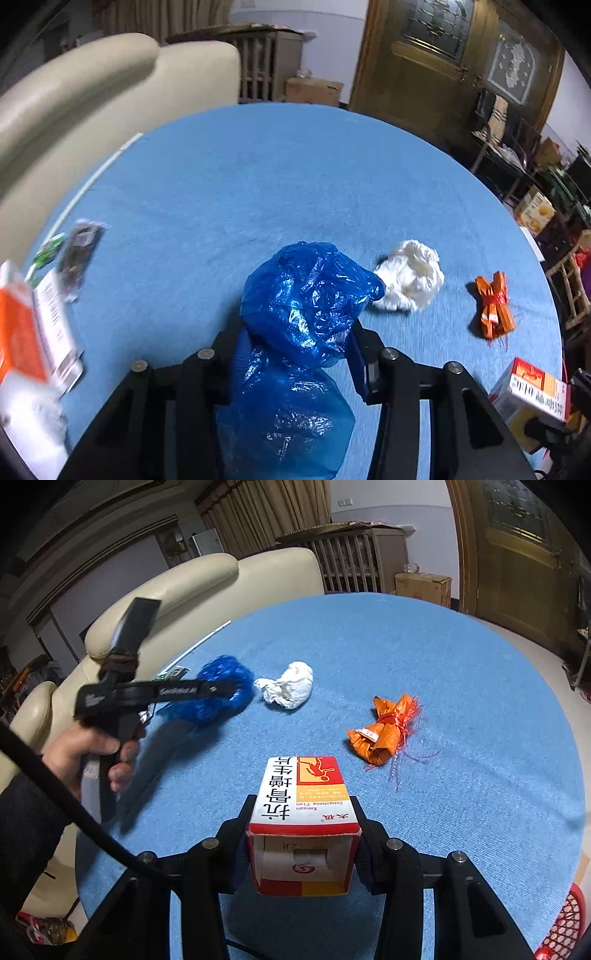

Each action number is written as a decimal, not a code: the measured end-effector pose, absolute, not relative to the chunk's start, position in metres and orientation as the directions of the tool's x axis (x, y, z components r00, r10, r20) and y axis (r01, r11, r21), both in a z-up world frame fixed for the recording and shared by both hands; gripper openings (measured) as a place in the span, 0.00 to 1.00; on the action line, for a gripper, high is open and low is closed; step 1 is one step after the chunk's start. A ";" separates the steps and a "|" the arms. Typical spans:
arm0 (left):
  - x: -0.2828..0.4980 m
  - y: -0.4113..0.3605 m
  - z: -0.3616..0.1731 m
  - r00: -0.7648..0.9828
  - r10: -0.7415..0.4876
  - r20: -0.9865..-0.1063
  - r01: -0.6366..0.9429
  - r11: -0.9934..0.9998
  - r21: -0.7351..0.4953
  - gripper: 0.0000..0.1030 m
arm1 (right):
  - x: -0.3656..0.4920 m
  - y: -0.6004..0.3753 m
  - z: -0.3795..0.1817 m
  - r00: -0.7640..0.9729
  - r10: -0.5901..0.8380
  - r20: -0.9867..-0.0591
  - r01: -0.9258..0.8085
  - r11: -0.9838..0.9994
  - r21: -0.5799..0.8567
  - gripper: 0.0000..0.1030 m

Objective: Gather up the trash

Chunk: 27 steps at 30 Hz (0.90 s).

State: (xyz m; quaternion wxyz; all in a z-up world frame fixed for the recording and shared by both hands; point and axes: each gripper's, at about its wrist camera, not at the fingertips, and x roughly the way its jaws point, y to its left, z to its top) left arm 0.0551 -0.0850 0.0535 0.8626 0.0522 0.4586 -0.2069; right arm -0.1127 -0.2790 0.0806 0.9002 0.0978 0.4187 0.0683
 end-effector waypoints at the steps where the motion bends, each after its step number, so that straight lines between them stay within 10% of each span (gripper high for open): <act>1: 0.045 -0.078 0.057 0.508 -0.302 -0.806 0.386 0.917 -0.100 0.46 | -0.115 -0.277 0.082 0.642 0.203 -0.739 -0.041 0.972 0.231 0.47; 27: -0.108 -0.046 0.050 0.539 -0.257 -0.802 0.298 0.949 -0.104 0.46 | -0.177 -0.264 0.061 0.621 0.117 -0.775 0.021 0.986 0.165 0.49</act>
